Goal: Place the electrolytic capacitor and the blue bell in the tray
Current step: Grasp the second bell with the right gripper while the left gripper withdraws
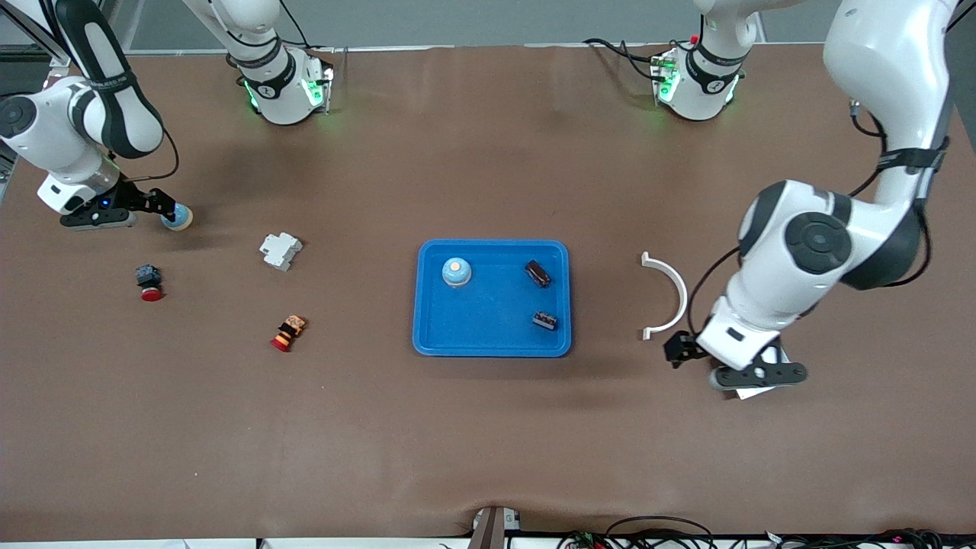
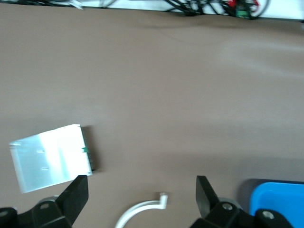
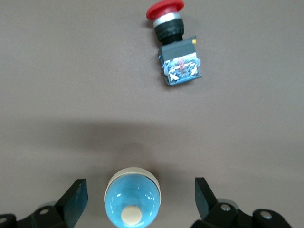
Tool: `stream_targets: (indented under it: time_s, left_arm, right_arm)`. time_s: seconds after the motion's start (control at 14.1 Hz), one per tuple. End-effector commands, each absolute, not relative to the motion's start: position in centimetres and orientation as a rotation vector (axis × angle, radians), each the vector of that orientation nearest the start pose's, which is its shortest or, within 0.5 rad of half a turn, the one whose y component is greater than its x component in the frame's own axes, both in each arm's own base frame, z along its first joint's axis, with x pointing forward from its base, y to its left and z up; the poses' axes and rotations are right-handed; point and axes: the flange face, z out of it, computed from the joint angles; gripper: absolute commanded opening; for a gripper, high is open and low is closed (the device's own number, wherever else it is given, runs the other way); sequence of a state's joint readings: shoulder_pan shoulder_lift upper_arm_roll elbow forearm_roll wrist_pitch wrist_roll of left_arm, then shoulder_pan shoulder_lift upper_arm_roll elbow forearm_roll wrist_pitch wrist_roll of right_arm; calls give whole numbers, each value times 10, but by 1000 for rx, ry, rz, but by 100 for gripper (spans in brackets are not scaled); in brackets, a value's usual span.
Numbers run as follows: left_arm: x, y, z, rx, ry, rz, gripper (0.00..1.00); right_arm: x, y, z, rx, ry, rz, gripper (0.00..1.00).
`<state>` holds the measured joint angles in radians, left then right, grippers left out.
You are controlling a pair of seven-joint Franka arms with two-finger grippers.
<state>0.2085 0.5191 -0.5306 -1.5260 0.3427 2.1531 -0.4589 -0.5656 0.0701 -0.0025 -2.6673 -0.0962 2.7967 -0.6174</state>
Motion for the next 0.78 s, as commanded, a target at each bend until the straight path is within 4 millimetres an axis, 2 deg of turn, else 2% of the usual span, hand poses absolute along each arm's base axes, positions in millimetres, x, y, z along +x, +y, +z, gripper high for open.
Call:
stream_targets:
  time_s: [0.0,0.21,0.35,0.57,0.71]
  left_arm:
    - [692,-86,467,-3211,-102,-218,100]
    - [692,-41,491,-3211,-159,-194,100]
    - [687,-22,498,-3203,-180,-199,100]
    - [670,-8,499,-3170,-138,-171,100]
    - [659,-11,505,-3149,-136,-173,100]
  right_arm:
    - [350,-228,203,-3187,-215,-37,100]
    - [345,-231,195,-3177,-195,-14,100]
    - [341,-231,192,-3170,-187,0,100]
    - [336,-231,185,-3160,-173,21,100]
    - [335,-230,180,-3155,-175,27,100]
